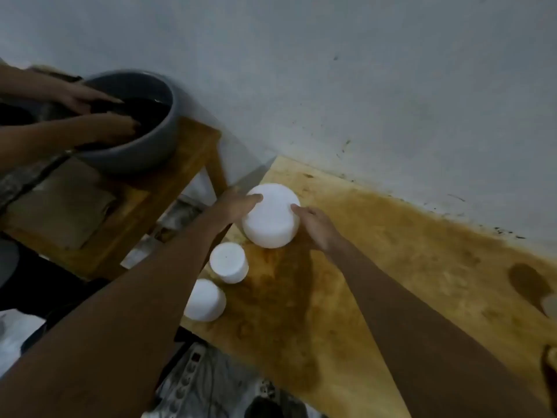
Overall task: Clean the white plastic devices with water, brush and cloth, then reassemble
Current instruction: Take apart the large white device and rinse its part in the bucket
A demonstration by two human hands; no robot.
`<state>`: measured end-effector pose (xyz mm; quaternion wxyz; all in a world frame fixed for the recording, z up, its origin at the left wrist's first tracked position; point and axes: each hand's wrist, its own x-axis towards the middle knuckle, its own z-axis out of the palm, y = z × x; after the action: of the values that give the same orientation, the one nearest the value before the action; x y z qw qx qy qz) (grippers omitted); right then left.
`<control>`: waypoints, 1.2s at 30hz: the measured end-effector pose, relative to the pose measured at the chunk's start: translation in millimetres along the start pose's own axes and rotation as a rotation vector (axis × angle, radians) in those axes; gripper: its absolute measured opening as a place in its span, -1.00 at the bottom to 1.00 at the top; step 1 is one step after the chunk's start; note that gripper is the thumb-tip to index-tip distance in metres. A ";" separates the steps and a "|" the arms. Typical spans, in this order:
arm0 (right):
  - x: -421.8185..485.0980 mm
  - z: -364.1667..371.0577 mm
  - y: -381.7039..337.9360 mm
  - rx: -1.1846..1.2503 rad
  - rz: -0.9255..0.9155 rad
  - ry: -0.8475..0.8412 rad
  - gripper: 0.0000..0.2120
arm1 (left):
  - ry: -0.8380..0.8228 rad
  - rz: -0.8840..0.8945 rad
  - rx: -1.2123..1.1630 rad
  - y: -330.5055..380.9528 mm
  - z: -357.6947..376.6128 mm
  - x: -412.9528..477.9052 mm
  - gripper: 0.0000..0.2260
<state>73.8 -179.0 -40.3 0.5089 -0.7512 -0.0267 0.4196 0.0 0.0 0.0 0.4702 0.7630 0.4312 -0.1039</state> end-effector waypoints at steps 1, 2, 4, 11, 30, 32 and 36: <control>6.2 2.6 0.9 0.030 -0.001 0.005 -0.31 | -0.039 -0.017 -0.002 -1.4 -0.3 8.2 -0.35; 11.6 4.0 0.6 0.058 -0.010 -0.006 -0.37 | -0.074 -0.029 -0.025 -4.3 -1.4 17.8 -0.35; 16.4 4.2 1.7 0.080 -0.043 -0.045 -0.46 | -0.152 -0.075 -0.121 -10.1 -3.4 31.0 -0.34; 17.3 11.4 -4.9 0.136 -0.068 -0.030 -0.48 | -0.244 -0.042 -0.207 -17.3 -4.1 44.0 -0.41; -94.8 -53.8 20.6 0.230 -0.200 0.143 -0.68 | -0.210 0.145 -0.097 37.1 47.8 -67.0 -0.45; -121.7 -70.4 33.1 0.227 -0.199 0.169 -0.71 | -0.229 0.161 -0.102 38.1 70.0 -93.0 -0.44; -161.4 -100.0 74.8 0.223 -0.205 0.229 -0.78 | -0.248 0.173 -0.130 30.0 123.9 -136.2 -0.43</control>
<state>6.3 -364.6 11.2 0.6287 -0.7264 0.0018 0.2777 -29.3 -181.9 29.3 0.5754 0.7465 0.3084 -0.1283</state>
